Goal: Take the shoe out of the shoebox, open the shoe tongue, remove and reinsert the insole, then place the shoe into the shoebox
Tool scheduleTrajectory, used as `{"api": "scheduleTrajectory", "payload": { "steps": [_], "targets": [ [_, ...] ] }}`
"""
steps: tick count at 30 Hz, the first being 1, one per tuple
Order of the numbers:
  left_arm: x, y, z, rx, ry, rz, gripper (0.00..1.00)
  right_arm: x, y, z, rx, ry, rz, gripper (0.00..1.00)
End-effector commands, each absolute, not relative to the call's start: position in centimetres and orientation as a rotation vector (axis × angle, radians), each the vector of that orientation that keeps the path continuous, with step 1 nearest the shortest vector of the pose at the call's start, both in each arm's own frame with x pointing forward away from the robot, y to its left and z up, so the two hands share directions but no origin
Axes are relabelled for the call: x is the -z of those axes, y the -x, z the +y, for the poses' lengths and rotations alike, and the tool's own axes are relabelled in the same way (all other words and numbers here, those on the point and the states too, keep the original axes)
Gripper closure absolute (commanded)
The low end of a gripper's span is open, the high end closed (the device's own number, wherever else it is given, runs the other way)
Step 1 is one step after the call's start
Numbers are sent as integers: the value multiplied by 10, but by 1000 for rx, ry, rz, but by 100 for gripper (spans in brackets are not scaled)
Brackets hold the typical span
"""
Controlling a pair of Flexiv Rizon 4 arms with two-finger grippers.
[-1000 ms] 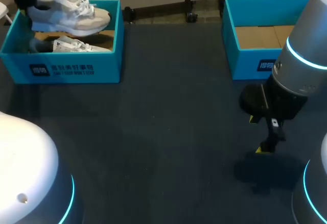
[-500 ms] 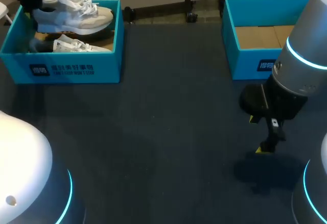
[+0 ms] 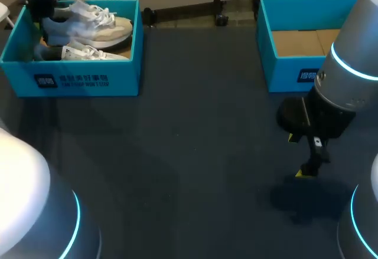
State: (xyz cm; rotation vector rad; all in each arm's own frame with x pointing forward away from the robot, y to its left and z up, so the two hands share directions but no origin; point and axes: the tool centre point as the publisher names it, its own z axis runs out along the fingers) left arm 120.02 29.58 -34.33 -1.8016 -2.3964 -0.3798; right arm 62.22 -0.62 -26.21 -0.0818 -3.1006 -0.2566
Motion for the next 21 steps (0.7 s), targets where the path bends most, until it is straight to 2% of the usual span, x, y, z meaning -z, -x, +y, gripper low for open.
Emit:
{"api": "scheduleTrajectory", "payload": {
  "steps": [1,21],
  "targets": [
    [350,-1208,299,348,1792,-2384,100,264,-622,-6,257,82,-3101,0],
    [369,-1197,292,313,1901,-2309,100,264,-622,-6,257,82,-3101,0]
  ]
}}
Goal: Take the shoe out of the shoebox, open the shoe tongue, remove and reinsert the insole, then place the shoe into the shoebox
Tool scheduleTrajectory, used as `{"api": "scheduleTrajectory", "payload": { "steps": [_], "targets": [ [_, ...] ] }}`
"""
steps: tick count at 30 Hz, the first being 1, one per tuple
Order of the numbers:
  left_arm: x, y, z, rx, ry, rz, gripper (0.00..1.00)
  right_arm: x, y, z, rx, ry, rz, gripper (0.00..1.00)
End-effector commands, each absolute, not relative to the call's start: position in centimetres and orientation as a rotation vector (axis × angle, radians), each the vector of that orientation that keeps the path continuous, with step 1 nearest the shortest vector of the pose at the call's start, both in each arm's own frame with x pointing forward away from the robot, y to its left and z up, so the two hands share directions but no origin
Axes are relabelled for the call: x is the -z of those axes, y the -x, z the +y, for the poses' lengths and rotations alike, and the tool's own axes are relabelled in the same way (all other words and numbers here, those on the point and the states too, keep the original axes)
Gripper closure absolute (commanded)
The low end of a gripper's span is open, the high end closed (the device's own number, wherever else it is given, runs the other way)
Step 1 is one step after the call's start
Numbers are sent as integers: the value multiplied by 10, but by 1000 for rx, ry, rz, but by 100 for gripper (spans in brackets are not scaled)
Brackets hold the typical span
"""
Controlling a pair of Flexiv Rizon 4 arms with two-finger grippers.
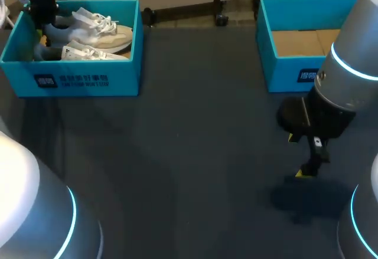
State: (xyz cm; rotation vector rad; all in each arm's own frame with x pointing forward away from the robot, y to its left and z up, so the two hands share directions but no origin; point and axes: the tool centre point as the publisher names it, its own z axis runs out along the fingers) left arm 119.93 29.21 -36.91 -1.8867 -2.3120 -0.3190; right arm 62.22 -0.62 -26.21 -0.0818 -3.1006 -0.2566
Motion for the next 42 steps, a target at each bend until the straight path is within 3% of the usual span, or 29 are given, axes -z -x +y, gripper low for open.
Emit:
{"api": "scheduleTrajectory", "payload": {
  "steps": [1,14,16,17,30,32,33,37,40,42],
  "targets": [
    [369,-1196,292,310,1905,-2308,100,264,-622,-6,257,82,-3101,0],
    [380,-1187,294,270,1957,-2288,99,264,-622,-6,257,82,-3101,0],
    [381,-1187,295,262,1966,-2287,82,264,-622,-6,257,82,-3101,0],
    [381,-1186,295,261,1967,-2288,66,264,-622,-6,257,82,-3101,0],
    [352,-1184,293,274,2026,-2338,42,264,-622,-6,257,82,-3101,0],
    [343,-1183,290,264,2037,-2348,31,264,-622,-6,257,82,-3101,0],
    [338,-1181,289,249,2053,-2353,19,264,-622,-6,257,82,-3101,0],
    [321,-1177,281,244,2069,-2366,13,264,-622,-6,257,82,-3101,0],
    [309,-1171,277,245,2074,-2370,0,264,-622,-6,257,82,-3101,0],
    [301,-1167,277,229,2082,-2367,0,264,-622,-6,257,82,-3101,0]
  ]
}}
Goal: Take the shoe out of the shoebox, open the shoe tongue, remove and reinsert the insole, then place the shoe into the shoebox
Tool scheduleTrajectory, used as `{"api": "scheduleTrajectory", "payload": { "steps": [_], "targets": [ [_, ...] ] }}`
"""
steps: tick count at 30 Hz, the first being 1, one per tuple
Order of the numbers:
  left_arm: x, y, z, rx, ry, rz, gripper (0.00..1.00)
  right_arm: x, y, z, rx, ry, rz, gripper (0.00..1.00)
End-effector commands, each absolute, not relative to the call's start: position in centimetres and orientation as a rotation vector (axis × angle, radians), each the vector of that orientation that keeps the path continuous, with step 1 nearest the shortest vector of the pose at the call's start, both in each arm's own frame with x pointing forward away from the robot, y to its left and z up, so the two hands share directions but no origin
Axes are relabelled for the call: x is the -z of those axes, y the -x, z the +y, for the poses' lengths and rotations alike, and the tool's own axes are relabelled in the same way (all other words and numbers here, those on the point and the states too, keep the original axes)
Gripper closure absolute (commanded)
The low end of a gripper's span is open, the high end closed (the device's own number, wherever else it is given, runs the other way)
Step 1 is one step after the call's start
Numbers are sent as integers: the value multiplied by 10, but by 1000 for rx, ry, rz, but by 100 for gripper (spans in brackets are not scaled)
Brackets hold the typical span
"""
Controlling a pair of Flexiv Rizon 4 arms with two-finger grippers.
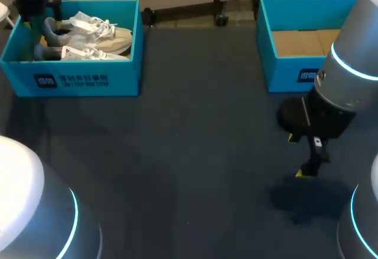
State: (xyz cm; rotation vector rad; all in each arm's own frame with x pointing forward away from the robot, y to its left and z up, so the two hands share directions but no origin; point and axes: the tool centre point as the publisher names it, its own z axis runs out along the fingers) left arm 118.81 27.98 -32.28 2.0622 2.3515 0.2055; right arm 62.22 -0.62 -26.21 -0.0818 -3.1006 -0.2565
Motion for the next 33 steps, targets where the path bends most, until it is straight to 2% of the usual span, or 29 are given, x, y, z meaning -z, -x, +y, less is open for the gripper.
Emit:
{"api": "scheduleTrajectory", "payload": {
  "steps": [1,12,16,33],
  "targets": [
    [296,-1163,277,-217,-2062,2333,0,264,-622,-6,257,82,-3101,0],
    [256,-1104,275,-233,-2089,2302,0,264,-622,-6,257,82,-3101,0],
    [245,-1082,282,-122,-2137,2307,0,264,-622,-6,257,82,-3101,0],
    [253,-1073,276,-138,-2116,2398,0,264,-622,-6,257,82,-3101,0]
  ]
}}
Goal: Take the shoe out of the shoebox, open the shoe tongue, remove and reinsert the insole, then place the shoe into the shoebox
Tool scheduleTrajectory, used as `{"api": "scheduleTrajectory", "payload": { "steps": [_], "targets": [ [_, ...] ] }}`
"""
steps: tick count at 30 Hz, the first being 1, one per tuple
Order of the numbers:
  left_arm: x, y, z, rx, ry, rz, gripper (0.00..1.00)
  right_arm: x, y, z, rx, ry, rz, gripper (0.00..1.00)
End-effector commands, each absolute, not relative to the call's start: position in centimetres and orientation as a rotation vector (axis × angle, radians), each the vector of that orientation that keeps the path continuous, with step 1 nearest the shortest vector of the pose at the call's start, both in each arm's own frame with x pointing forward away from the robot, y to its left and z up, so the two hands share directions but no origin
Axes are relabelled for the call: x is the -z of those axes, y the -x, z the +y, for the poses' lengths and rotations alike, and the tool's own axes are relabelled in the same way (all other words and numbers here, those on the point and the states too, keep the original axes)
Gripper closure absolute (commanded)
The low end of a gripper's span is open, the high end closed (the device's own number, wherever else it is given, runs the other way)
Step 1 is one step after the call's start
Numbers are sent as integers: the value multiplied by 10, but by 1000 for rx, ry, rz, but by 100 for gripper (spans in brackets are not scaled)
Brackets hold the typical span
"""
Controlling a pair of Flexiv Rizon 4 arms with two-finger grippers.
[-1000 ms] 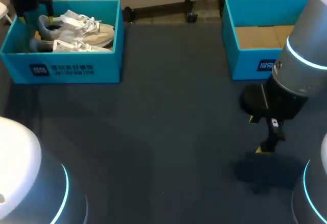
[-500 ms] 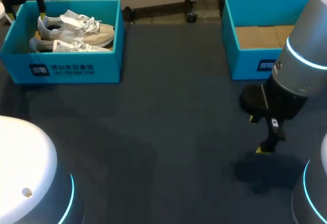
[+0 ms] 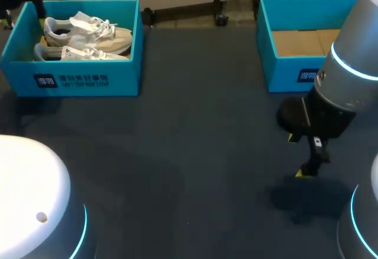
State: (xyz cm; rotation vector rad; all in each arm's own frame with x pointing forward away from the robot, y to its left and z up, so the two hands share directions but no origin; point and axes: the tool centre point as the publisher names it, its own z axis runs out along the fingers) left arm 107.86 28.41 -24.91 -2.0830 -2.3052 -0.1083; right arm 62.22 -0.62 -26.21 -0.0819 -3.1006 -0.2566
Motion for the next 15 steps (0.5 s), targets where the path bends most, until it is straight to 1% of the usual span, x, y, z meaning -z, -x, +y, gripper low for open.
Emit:
{"api": "scheduleTrajectory", "payload": {
  "steps": [1,15],
  "targets": [
    [255,-1070,276,121,2041,-2299,0,264,-622,-6,257,82,-3101,0],
    [288,-1043,287,93,2117,-2188,0,264,-622,-6,257,82,-3101,0]
  ]
}}
